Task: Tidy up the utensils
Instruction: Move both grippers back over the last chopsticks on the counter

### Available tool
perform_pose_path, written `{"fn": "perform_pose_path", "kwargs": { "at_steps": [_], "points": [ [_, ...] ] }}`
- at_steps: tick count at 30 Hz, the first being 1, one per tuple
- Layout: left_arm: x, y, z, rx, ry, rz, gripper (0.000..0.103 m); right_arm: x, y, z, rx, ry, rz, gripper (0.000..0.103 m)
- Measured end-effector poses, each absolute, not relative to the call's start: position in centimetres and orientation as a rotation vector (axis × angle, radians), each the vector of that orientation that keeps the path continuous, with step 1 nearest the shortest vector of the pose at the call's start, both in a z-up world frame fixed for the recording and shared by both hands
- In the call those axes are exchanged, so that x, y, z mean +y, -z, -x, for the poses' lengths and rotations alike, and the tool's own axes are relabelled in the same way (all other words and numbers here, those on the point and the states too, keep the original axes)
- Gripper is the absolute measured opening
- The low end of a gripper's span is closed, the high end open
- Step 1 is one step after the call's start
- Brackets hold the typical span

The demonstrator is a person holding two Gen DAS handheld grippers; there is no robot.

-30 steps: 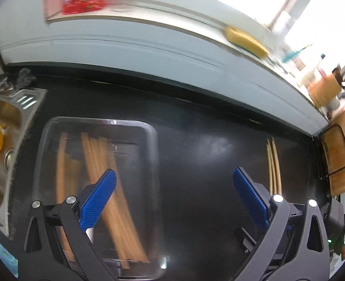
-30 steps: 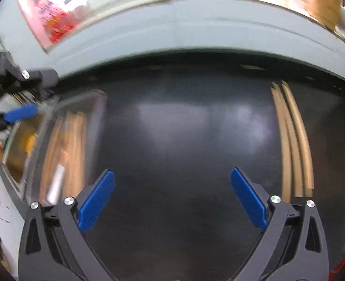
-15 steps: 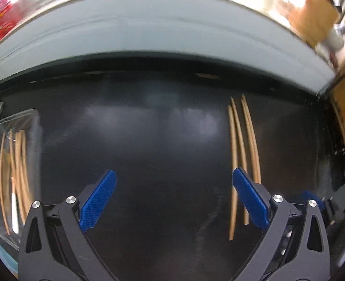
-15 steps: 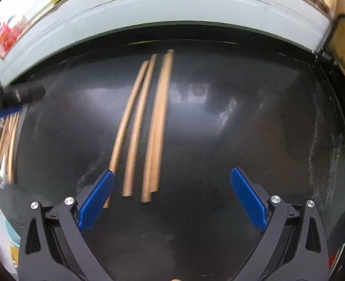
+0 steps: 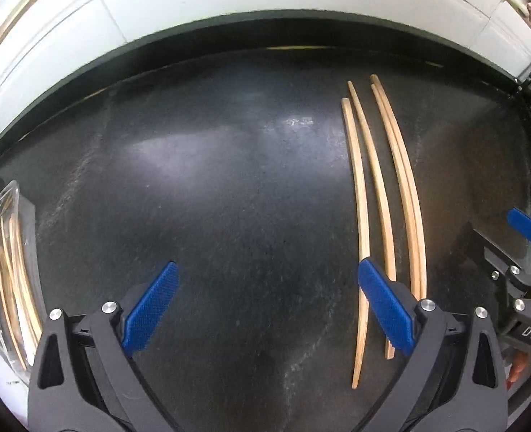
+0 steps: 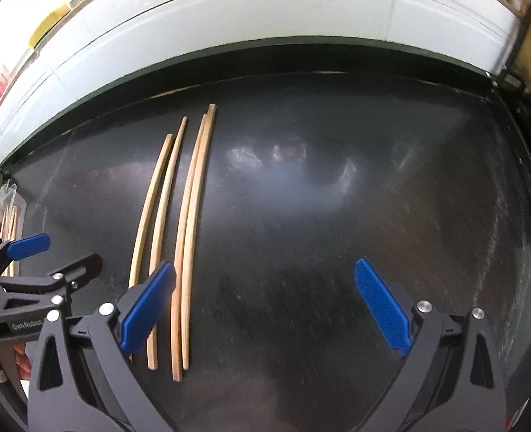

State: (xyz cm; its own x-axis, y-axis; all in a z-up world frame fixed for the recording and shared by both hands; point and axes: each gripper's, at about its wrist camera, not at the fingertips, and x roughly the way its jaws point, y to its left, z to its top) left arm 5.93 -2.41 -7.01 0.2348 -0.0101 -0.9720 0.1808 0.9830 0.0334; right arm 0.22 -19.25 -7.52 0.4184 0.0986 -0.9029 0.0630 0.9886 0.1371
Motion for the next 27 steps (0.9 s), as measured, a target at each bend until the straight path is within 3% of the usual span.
{"fn": "perform_pose_path", "kwargs": {
  "at_steps": [16,27],
  "points": [
    [-4.0,10.0,-6.7,1.367,0.194,-0.201,0.097,-21.5,8.8,-4.5,1.185,-0.012,-0.228,0.096],
    [-3.4,8.5,-9.1,1.329,0.197,-0.059,0.097,-22.8,9.7,-1.1,1.137,-0.088,-0.208,0.096]
  ]
}}
